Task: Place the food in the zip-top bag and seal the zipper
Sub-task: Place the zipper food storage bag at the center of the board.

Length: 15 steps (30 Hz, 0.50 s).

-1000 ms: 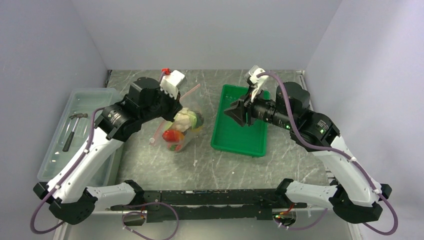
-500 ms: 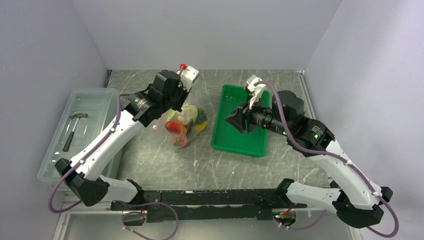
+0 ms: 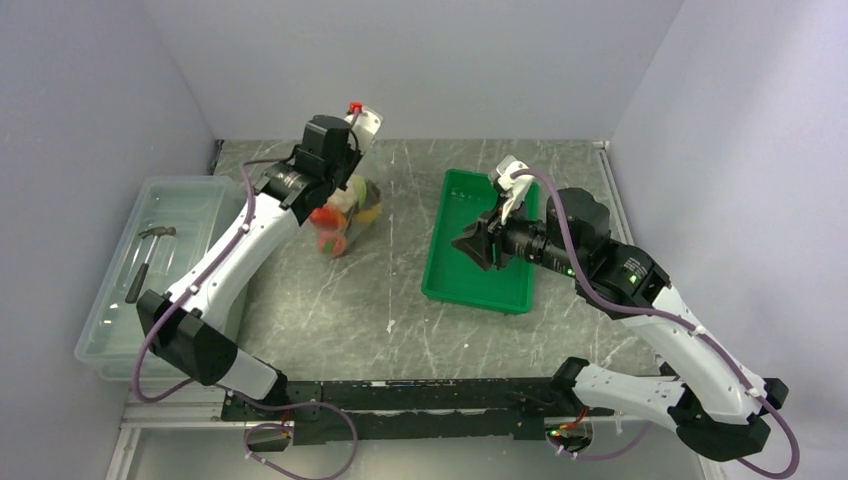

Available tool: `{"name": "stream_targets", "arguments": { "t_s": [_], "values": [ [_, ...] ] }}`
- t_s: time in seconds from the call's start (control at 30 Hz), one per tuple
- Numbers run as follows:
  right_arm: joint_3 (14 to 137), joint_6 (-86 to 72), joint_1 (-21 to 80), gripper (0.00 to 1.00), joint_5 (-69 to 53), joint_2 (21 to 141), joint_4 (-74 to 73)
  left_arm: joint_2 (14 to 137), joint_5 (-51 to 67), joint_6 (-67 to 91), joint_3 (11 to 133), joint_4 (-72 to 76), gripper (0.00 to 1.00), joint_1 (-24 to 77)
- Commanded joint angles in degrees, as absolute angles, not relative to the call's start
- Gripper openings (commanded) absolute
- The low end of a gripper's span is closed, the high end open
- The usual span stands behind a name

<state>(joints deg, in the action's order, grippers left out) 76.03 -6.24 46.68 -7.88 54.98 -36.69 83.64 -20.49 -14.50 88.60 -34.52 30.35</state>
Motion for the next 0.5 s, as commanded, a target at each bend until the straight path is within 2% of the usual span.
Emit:
{"name": "stream_targets", "arguments": {
  "t_s": [0.0,0.13,0.33,0.47],
  "values": [
    [75.75,-6.41,46.58,0.42,-7.14,53.33,-33.73,86.11,-20.79,-20.82,93.59,-26.41,0.00,24.70],
    [74.44,-6.42,46.58,0.42,-7.41,52.22,-33.46,87.92,-17.53,-18.55,91.71,-27.12,0.00,23.44],
    [73.46,-6.57,46.58,0.42,-7.12,50.91,-33.65,84.27,-9.54,-11.88,79.69,-21.96,0.00,23.55],
    [72.63,-6.57,46.58,0.42,-6.86,50.34,-33.50,83.08,-5.96,-8.86,76.94,-24.17,0.00,25.15]
  ]
}}
